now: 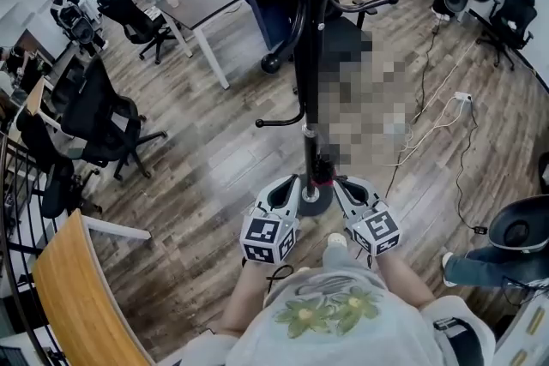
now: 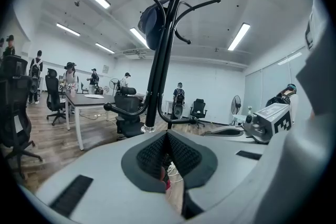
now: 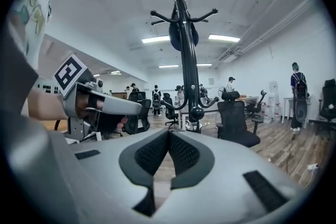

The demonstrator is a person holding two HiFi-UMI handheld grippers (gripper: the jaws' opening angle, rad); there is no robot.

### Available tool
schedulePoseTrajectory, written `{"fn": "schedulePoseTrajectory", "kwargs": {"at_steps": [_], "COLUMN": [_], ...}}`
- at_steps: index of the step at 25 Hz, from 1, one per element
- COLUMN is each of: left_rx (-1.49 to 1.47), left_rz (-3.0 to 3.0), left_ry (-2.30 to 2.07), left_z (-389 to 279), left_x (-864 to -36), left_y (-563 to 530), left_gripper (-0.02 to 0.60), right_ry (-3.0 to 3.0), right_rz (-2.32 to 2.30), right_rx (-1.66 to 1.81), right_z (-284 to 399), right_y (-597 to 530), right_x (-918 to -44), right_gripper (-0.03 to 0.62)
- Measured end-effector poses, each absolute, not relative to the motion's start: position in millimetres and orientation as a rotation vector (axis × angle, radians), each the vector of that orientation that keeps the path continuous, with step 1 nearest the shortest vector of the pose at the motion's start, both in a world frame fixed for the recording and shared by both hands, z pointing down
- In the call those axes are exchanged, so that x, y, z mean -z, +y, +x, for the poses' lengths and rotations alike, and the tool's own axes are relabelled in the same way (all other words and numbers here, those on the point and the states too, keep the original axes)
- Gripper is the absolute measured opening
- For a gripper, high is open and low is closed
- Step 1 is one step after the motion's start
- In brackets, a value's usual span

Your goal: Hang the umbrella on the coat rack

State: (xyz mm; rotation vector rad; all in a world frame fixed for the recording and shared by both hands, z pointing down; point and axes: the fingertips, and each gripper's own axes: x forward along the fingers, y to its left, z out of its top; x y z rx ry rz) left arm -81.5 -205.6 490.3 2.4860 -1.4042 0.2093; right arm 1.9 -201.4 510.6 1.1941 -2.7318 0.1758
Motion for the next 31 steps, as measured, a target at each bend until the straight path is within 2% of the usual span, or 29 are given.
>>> {"fn": "schedulePoseTrajectory", "kwargs": {"at_steps": [9,31], "left_rx": [-0.238,-0.171], "left_rz": [2.518,2.483], "left_ry": [-1.378,-1.416], "left_z": [-61,-65], "left_x": [-495,-497], "left_y": [-191,-174], "left_gripper": [0.005,0.005], "right_ry": [-2.698,-2.712], "right_rz": [1.196,1.146], "right_rx": [-0.203,-0.167], "right_z": [11,6], "right_y": [-184,-170], "right_x": [-514,-508], "right_gripper": [0.003,0.003]}}
